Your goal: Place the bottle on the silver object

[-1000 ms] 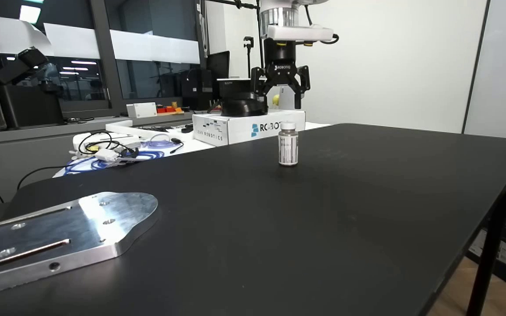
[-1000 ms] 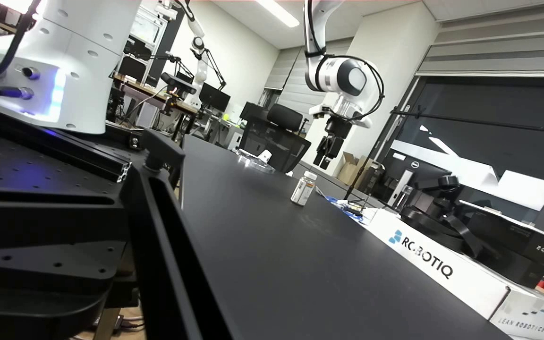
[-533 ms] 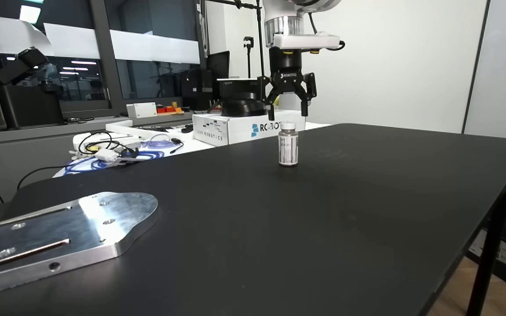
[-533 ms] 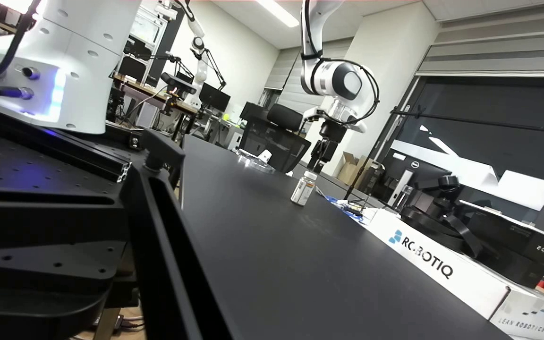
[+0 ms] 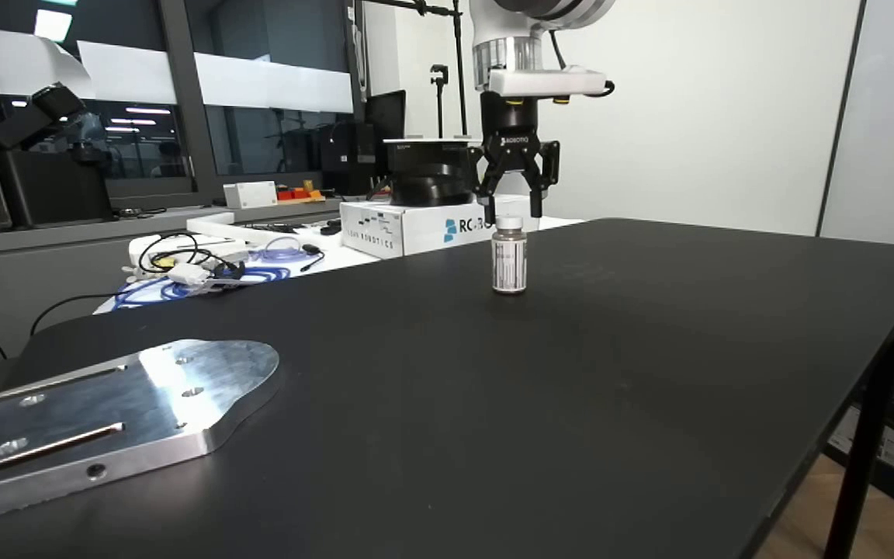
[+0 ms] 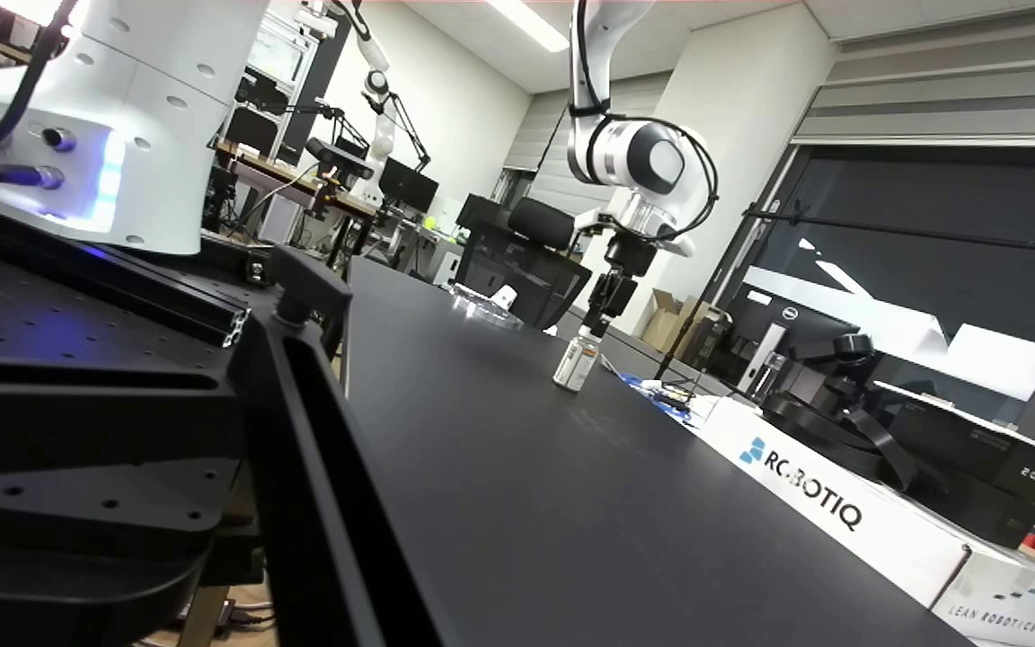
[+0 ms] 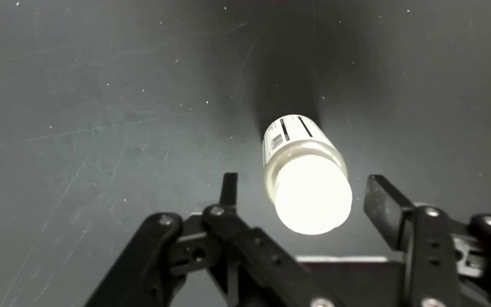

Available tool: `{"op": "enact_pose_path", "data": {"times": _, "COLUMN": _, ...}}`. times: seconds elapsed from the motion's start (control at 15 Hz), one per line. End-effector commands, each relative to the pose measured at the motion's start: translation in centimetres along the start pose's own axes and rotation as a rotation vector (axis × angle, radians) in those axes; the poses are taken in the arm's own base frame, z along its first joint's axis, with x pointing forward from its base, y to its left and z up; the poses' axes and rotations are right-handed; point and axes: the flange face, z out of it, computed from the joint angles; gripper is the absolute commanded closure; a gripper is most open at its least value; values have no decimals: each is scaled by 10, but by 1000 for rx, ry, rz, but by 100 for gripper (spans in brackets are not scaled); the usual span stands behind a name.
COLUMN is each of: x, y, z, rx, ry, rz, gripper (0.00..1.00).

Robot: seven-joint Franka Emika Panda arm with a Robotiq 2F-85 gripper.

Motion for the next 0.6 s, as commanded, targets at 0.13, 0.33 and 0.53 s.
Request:
{"op": "enact_pose_path", "data": {"times": 0.13, "x": -7, "y": 1, "z": -4, "rx": -5, "ry": 14, "rz": 7, "gripper": 69}}
{"op": "enact_pose_path", "data": {"times": 0.33, "x": -10, "y": -2, "z": -17, "rx": 11, "ry": 10, "rz": -19, "gripper": 81}}
{"op": "enact_pose_path", "data": {"times": 0.53, "x": -15, "y": -5, "z": -48, "rx": 31, "ry": 31, "rz": -58, "gripper": 81}}
